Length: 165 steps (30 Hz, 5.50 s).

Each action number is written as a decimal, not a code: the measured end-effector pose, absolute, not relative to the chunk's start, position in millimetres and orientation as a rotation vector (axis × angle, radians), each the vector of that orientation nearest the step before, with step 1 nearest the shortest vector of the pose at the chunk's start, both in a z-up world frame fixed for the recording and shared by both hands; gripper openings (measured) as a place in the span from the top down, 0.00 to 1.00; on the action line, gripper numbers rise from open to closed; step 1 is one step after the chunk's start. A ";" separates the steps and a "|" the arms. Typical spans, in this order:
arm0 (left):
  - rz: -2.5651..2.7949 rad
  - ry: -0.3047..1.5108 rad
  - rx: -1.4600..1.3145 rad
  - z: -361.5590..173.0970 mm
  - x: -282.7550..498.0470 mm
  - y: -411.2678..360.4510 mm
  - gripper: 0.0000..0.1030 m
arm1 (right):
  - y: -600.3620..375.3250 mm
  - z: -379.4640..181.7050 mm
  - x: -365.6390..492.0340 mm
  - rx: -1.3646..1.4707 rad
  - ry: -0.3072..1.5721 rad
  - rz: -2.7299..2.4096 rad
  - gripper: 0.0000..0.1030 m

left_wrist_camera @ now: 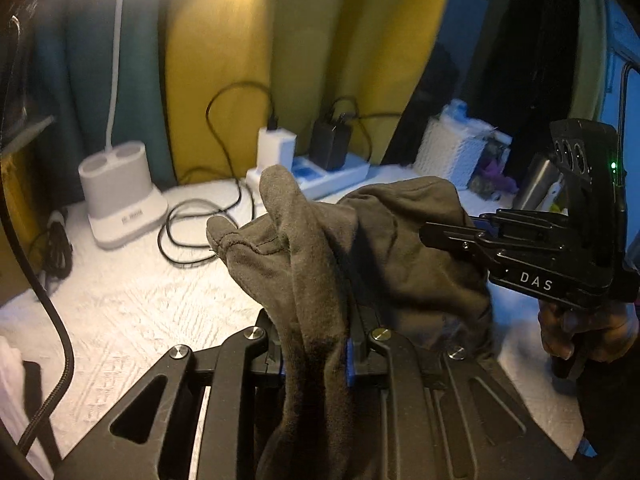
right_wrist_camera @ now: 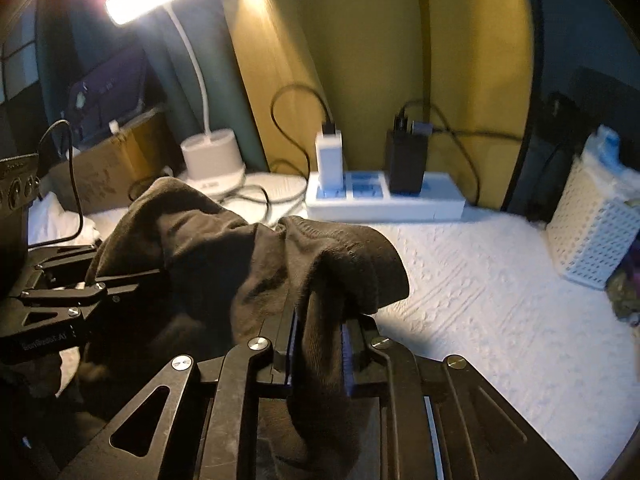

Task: Fold small clothes
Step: 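Lift the shirt high with both tools and shake it out, then lower the shirt onto the bedspread with both tools and open them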

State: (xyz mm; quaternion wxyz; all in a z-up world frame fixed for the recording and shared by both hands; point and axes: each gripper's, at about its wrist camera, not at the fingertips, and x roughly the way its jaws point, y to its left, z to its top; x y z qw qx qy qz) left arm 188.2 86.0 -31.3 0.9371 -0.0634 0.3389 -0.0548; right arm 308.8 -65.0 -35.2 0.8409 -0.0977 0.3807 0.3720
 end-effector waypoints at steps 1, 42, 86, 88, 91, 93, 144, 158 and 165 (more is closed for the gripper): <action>-0.114 0.682 -0.127 -27.7 184.6 84.6 0.83 | -67.5 -28.7 304.9 -0.204 0.790 0.787 0.85; -0.036 0.314 -0.058 103.6 -19.2 59.2 0.84 | -125.7 176.6 80.4 -0.193 0.236 0.871 0.97; 0.104 0.458 -0.073 60.6 -38.7 156.6 0.84 | 3.8 122.2 81.8 -0.275 0.358 0.987 0.97; 0.097 0.471 -0.077 57.0 -32.7 158.4 0.84 | 6.3 116.9 88.7 -0.276 0.373 0.983 0.97; 0.092 0.492 -0.085 50.1 -23.8 161.9 0.84 | 13.0 108.3 99.3 -0.277 0.398 0.976 0.97; 0.090 0.508 -0.095 45.5 -16.7 163.2 0.84 | 16.1 102.1 106.6 -0.276 0.415 0.972 0.97; 0.264 0.903 -0.231 -54.4 116.2 267.0 0.73 | 102.4 -95.8 295.5 -0.262 0.987 0.929 0.90; 0.263 0.903 -0.137 -59.5 141.3 280.8 0.73 | 99.3 -93.7 312.3 -0.246 1.011 0.847 0.74; 0.300 0.872 -0.157 -44.3 130.8 280.9 0.73 | 96.4 -89.0 313.5 -0.284 0.985 0.781 0.39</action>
